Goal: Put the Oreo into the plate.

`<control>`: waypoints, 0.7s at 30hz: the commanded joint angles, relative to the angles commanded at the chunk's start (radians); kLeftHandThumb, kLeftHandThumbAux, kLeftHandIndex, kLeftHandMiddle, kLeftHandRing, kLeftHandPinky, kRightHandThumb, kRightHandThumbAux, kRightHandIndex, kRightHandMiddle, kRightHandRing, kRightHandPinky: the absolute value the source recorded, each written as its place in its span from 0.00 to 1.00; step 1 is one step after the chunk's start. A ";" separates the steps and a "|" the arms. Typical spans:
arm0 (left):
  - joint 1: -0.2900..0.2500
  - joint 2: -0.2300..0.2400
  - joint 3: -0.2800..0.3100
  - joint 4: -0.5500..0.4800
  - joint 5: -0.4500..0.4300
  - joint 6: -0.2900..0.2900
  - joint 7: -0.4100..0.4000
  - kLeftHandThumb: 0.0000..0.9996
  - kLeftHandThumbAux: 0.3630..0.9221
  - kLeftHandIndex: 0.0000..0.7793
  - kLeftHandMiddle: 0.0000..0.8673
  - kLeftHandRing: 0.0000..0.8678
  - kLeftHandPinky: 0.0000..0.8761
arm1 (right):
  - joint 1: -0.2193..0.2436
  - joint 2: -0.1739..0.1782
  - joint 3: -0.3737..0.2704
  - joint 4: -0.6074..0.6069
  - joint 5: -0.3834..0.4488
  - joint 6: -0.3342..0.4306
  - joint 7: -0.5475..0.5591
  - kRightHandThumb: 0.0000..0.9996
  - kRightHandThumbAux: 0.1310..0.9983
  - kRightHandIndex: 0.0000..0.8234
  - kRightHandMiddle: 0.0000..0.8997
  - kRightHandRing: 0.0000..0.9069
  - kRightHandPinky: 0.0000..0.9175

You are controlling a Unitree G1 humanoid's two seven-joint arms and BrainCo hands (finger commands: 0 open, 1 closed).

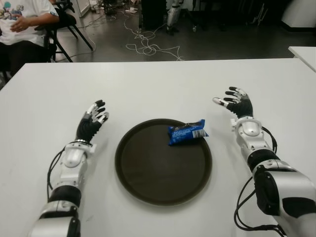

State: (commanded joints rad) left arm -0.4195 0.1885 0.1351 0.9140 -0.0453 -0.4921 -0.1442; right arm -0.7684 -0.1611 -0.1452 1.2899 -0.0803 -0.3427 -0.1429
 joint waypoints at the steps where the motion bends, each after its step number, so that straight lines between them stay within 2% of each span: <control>1: -0.001 0.000 0.001 0.001 -0.001 -0.001 -0.001 0.11 0.44 0.10 0.14 0.08 0.02 | 0.001 0.000 0.002 0.000 -0.002 -0.001 -0.001 0.00 0.82 0.26 0.30 0.30 0.28; 11: -0.014 0.008 0.008 0.030 -0.007 -0.012 -0.009 0.10 0.46 0.10 0.13 0.08 0.04 | -0.001 -0.003 0.025 0.002 -0.020 -0.004 -0.009 0.00 0.79 0.24 0.29 0.30 0.29; 21: -0.030 0.007 0.018 0.052 -0.012 -0.013 0.009 0.11 0.43 0.10 0.12 0.07 0.02 | 0.003 -0.007 0.032 0.004 -0.030 -0.026 0.010 0.00 0.78 0.26 0.31 0.31 0.30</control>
State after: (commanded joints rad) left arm -0.4496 0.1952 0.1533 0.9664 -0.0571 -0.5049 -0.1350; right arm -0.7657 -0.1679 -0.1132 1.2936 -0.1101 -0.3688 -0.1331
